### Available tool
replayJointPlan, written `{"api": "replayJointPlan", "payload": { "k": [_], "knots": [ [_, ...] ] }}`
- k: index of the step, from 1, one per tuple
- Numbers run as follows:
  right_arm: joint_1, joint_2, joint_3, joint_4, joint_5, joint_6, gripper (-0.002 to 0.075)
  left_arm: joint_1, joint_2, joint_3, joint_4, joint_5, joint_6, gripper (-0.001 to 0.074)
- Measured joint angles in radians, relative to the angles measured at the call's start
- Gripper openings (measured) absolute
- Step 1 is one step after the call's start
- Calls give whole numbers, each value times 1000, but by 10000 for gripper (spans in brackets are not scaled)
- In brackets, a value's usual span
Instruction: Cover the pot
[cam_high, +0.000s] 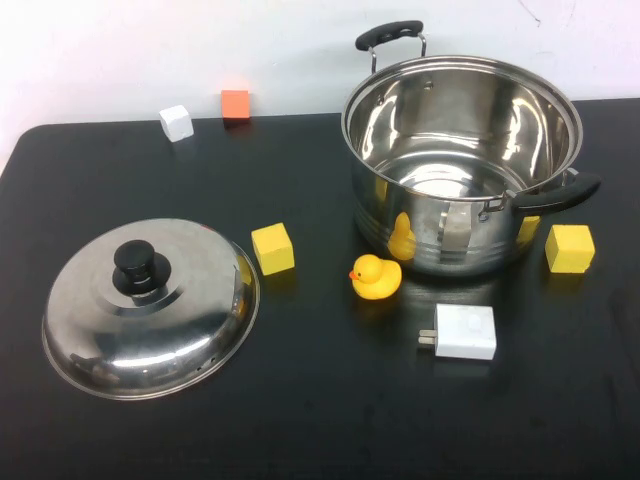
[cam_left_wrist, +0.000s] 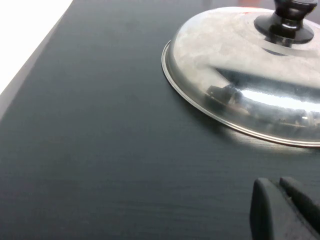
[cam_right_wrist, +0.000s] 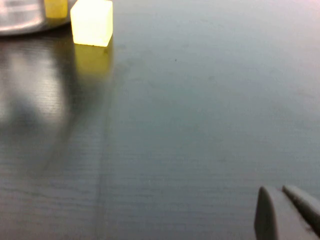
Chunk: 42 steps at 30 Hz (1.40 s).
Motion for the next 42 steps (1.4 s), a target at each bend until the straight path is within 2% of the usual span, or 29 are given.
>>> {"api": "replayJointPlan", "payload": {
  "k": [32,36,42],
  "knots": [
    [0,0,0,0,0,0,-2,0,0,2,-7,-34,0,-3],
    [0,0,0,0,0,0,-2,0,0,4,-8,-129,0,-3],
    [0,0,0,0,0,0,-2,0,0,4,-11,-458,0,-3]
  ]
}}
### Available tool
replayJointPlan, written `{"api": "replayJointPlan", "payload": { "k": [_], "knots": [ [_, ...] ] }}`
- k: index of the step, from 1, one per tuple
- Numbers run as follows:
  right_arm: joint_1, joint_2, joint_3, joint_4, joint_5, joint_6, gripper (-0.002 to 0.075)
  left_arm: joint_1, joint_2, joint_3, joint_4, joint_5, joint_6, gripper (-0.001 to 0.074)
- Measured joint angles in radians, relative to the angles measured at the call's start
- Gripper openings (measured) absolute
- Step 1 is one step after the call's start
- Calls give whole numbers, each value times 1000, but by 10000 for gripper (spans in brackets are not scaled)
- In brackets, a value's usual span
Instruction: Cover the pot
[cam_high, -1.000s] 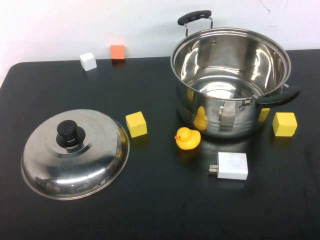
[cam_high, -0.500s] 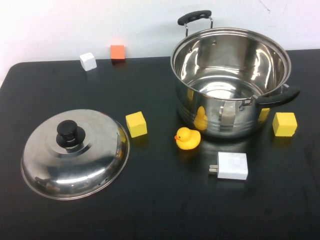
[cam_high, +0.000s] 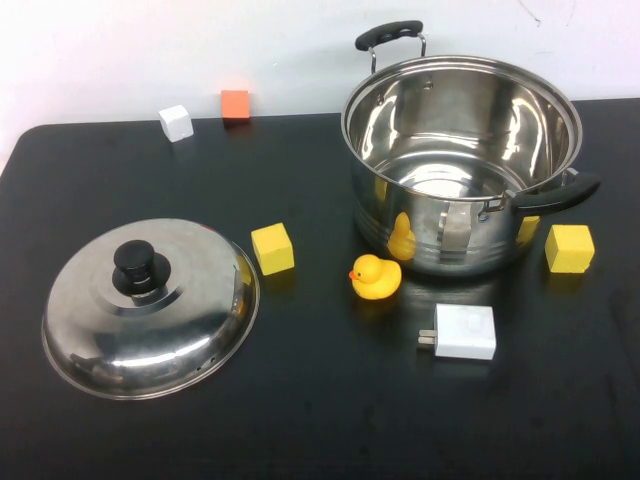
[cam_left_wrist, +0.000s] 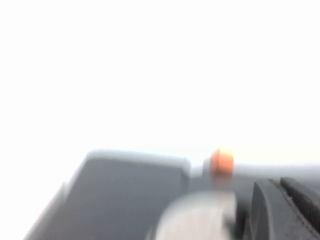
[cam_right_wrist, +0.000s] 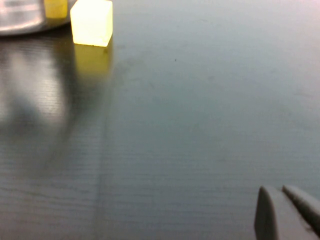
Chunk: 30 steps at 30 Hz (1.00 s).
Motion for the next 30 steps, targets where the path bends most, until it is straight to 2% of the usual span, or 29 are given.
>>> {"api": "replayJointPlan", "payload": {
  "k": [7,12,14,18,21,24,27,30],
  "knots": [
    [0,0,0,0,0,0,-2,0,0,0,0,-377,-1,-3],
    [0,0,0,2,0,0,-2,0,0,0,-7,-589,-122,-3],
    [0,0,0,2,0,0,-2,0,-2,-12,-9,-534,-138,-3],
    [0,0,0,2,0,0,-2,0,24,-173,-3,-209,-152,-3],
    [0,0,0,2,0,0,-2,0,124,-283,3,-153,-154,-3],
    [0,0,0,2,0,0,-2,0,271,-345,19,-234,-185,-3],
    [0,0,0,2,0,0,-2,0,427,-363,46,-421,-269,-2],
    [0,0,0,2,0,0,-2,0,602,-363,152,-587,-314,13]
  ]
}}
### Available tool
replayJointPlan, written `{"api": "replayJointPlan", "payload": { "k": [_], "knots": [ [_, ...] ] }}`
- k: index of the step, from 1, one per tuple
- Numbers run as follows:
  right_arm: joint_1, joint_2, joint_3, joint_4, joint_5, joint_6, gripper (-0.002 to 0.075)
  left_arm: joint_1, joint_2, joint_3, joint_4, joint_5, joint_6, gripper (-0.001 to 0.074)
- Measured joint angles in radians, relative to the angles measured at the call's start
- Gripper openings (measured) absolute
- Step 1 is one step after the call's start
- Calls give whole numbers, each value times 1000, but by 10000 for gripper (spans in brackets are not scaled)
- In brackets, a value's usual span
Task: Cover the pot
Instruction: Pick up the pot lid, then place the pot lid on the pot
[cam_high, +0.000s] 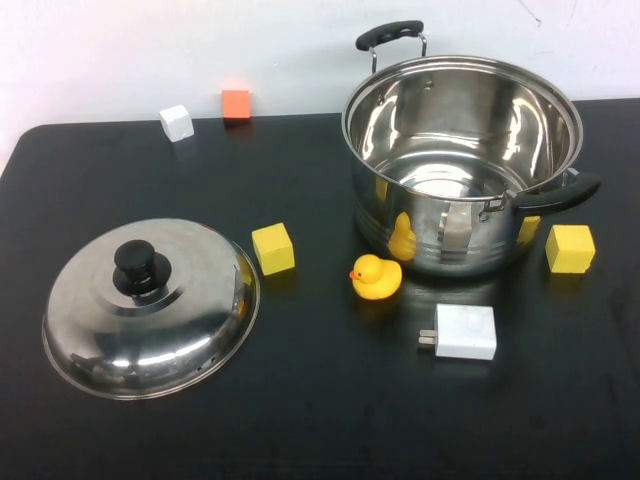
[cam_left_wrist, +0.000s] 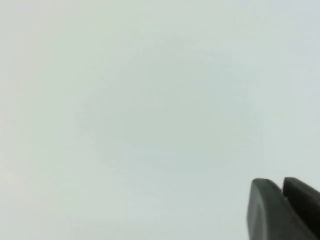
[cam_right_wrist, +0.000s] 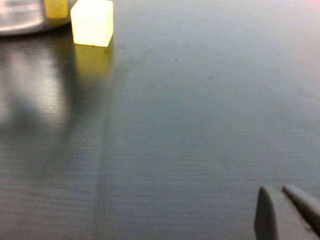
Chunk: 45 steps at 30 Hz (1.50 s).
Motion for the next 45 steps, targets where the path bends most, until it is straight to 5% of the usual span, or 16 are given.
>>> {"api": "replayJointPlan", "payload": {
  "k": [2,9,13,24,28,32,34,41,45],
  "knots": [
    [0,0,0,0,0,0,-2,0,129,-11,121,-60,-15,78],
    [0,0,0,0,0,0,-2,0,464,-125,599,-38,-110,514],
    [0,0,0,0,0,0,-2,0,579,-192,657,73,-152,584],
    [0,0,0,0,0,0,-2,0,818,-207,632,122,-157,578],
    [0,0,0,0,0,0,-2,0,868,-207,590,124,-182,495],
    [0,0,0,0,0,0,-2,0,879,-216,561,119,-194,335],
    [0,0,0,0,0,0,-2,0,879,-218,559,119,-218,334],
    [0,0,0,0,0,0,-2,0,819,-290,615,192,-413,334],
    [0,0,0,0,0,0,-2,0,776,-458,846,217,-730,334]
  ]
}}
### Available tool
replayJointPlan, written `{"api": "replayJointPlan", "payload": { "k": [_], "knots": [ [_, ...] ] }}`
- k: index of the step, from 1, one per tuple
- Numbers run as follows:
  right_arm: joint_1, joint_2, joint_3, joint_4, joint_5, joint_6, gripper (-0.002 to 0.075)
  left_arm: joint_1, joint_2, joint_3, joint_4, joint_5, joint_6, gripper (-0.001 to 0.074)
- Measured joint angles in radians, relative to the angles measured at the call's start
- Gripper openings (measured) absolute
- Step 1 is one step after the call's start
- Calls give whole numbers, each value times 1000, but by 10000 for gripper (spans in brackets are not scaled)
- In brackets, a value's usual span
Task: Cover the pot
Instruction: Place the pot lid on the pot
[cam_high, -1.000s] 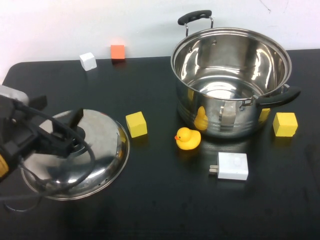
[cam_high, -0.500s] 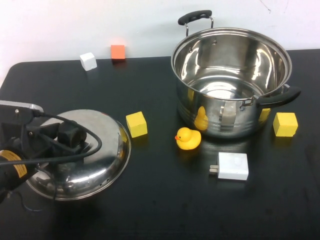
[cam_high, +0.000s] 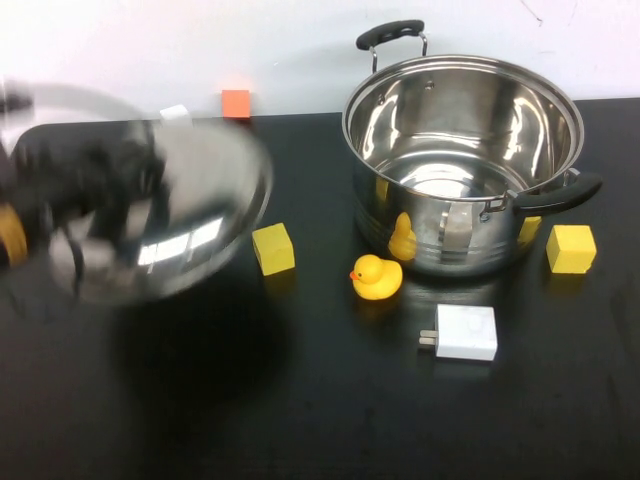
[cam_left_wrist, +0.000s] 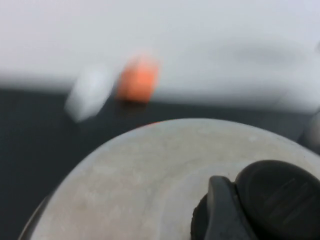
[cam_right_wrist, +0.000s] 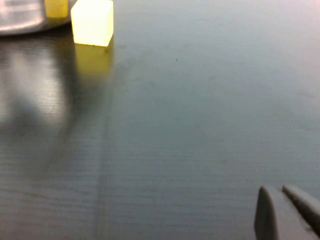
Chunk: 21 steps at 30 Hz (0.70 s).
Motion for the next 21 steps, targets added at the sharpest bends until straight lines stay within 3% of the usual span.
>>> {"api": "replayJointPlan", "payload": {
  "k": [4,9,21],
  "knots": [
    [0,0,0,0,0,0,-2,-49,13,-245,390,-21,-371,334],
    [0,0,0,0,0,0,-2,-205,121,-544,753,-73,-689,334],
    [0,0,0,0,0,0,-2,-441,491,-960,853,-30,-787,334]
  ]
}}
